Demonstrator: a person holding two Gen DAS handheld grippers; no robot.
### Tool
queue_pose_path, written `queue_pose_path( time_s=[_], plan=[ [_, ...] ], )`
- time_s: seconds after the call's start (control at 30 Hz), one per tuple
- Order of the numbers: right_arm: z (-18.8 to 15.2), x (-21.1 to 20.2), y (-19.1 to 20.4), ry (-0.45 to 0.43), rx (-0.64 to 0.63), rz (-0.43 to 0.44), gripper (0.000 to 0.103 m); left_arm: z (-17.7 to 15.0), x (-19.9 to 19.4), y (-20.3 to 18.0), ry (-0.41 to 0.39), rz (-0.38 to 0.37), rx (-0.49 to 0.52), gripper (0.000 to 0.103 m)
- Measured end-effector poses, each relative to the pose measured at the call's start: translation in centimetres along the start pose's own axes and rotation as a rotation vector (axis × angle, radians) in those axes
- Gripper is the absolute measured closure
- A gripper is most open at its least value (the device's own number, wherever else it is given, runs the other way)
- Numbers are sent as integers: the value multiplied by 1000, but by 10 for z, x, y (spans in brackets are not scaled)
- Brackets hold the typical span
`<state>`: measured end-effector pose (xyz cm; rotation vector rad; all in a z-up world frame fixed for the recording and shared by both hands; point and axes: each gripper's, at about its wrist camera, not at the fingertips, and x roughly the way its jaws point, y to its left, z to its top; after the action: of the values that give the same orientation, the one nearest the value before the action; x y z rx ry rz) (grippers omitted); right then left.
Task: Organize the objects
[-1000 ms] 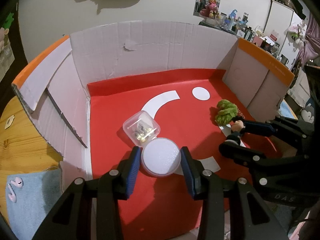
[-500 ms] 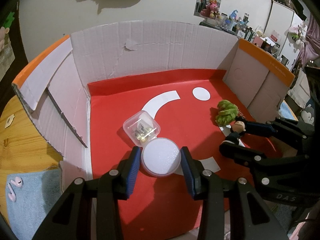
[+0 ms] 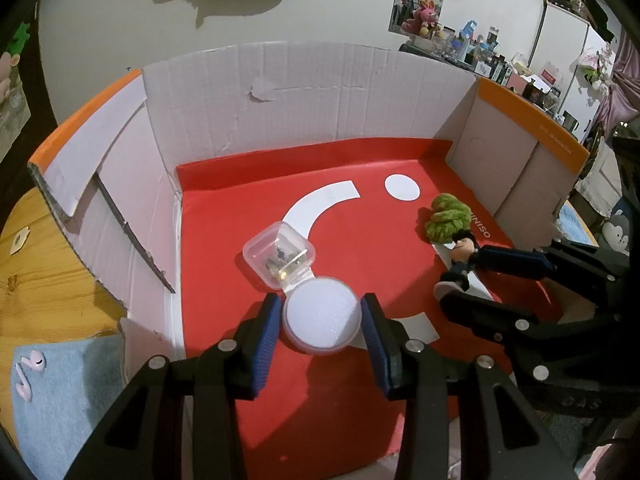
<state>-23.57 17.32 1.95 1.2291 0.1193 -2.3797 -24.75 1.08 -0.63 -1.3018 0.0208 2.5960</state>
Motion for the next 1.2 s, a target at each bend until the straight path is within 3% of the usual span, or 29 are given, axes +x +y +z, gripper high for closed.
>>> queue_pose_path(
  time_s=[0.3, 0.53, 0.67, 0.87, 0.97, 1.2],
  plan=[
    [-1, -7, 5, -25, -7, 11, 42, -1, -4, -6, -22, 14, 13, 46],
    [-2, -13, 8, -46, -8, 20, 42, -2, -15, -7, -45, 22, 17, 45],
    [-3, -16, 11, -57, -12, 20, 35, -5, -22, -9, -65, 50, 25, 32],
    [-8, -26, 13, -77, -16, 18, 34, -10, -33, -6, -85, 57, 21, 32],
    [-10, -32, 16, -92, -21, 13, 25, -13, -38, -5, -92, 60, 17, 30],
    [-16, -48, 23, -129, -35, 5, 19, -22, -53, -4, -123, 75, 14, 18]
  ],
)
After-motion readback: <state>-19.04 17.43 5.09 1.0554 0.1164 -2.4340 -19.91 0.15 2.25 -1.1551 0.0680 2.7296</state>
